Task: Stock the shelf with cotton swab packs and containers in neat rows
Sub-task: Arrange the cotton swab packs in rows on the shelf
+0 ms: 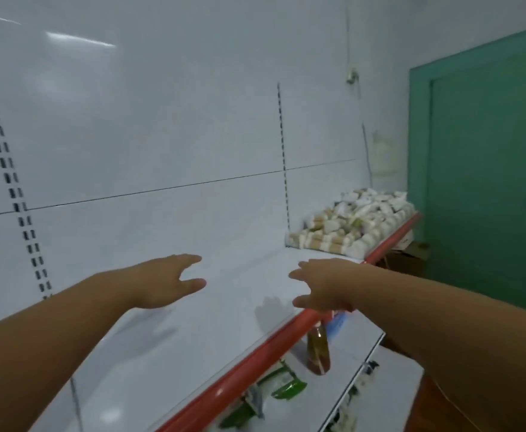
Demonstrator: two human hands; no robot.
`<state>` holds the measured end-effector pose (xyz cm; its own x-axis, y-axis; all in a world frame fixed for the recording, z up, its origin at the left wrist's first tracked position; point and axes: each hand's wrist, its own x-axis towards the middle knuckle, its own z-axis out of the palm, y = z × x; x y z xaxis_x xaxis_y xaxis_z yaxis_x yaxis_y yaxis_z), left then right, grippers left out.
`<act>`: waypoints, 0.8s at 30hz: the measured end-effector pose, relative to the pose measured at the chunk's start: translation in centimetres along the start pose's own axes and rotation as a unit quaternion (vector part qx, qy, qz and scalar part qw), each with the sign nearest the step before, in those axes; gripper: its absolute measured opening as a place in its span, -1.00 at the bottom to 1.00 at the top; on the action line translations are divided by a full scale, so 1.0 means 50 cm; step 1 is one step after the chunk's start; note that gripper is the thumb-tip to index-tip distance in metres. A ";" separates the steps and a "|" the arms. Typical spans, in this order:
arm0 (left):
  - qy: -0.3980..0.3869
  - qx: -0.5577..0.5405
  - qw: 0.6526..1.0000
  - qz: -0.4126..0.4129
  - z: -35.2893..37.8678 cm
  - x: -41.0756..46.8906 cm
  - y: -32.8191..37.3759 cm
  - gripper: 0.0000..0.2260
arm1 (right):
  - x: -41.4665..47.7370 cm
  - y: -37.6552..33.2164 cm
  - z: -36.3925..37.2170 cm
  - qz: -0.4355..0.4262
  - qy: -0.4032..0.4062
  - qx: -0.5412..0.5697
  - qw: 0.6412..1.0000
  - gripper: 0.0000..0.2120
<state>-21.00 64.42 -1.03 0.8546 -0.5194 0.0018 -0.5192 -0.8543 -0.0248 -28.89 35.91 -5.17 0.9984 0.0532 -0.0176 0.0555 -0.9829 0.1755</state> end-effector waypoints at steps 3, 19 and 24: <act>-0.008 -0.007 0.999 0.035 0.020 0.115 0.118 -0.40 | -0.047 0.184 0.029 0.059 -0.024 -0.005 0.998 -0.33; -0.020 -0.061 0.987 0.146 0.044 0.758 0.443 -0.38 | 0.134 0.710 0.100 0.102 0.014 -0.011 0.995 -0.36; -0.014 -0.065 0.985 0.156 0.028 0.986 0.496 -0.42 | 0.261 0.869 0.065 0.151 0.053 0.030 0.987 -0.45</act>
<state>8.26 17.64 -2.97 0.6522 -0.7580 -0.0140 -0.7525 -0.6495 0.1096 -13.47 -6.65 -0.96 0.9649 -0.2278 0.1307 -0.2413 -0.9654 0.0992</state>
